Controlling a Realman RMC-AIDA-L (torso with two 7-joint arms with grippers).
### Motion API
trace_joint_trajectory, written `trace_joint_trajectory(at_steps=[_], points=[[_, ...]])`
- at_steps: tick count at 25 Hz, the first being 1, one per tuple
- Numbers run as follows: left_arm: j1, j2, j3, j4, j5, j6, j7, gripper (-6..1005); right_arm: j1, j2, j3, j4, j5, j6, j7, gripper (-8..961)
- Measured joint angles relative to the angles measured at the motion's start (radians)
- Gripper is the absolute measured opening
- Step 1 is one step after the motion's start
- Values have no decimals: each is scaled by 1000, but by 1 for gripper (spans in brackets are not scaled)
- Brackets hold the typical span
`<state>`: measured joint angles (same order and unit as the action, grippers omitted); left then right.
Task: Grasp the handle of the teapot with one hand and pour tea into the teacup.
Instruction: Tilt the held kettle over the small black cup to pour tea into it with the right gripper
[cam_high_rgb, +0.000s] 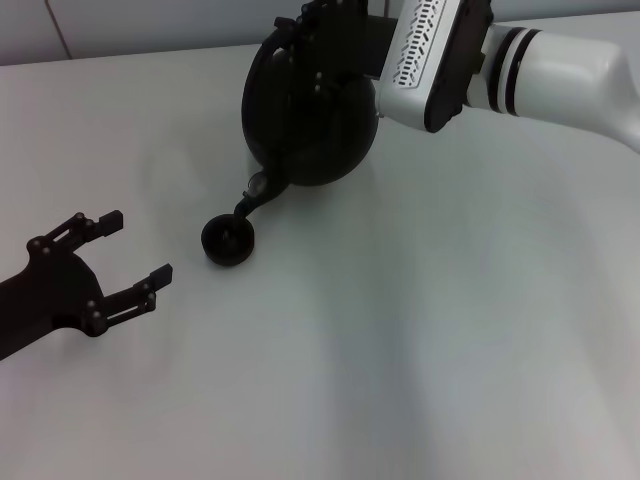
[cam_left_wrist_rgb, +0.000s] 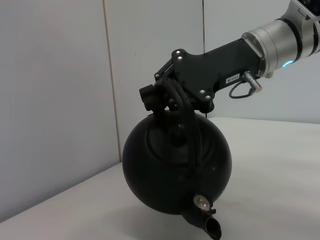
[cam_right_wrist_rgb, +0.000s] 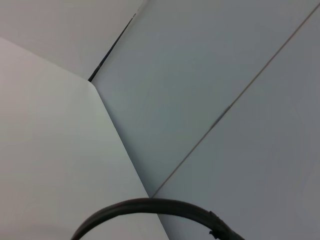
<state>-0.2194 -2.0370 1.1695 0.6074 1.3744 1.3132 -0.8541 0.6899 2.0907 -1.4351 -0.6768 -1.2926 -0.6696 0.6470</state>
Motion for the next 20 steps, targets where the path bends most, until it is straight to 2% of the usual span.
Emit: trace_joint_trajectory(at_steps=[9,20], points=[[2,1,1,0,0,0,4,860,0,-2,11,6,19,-8,107,71],[7,1,-10,0,-1,15,9,860,-54,-6,17,54,278,-68,112,71]])
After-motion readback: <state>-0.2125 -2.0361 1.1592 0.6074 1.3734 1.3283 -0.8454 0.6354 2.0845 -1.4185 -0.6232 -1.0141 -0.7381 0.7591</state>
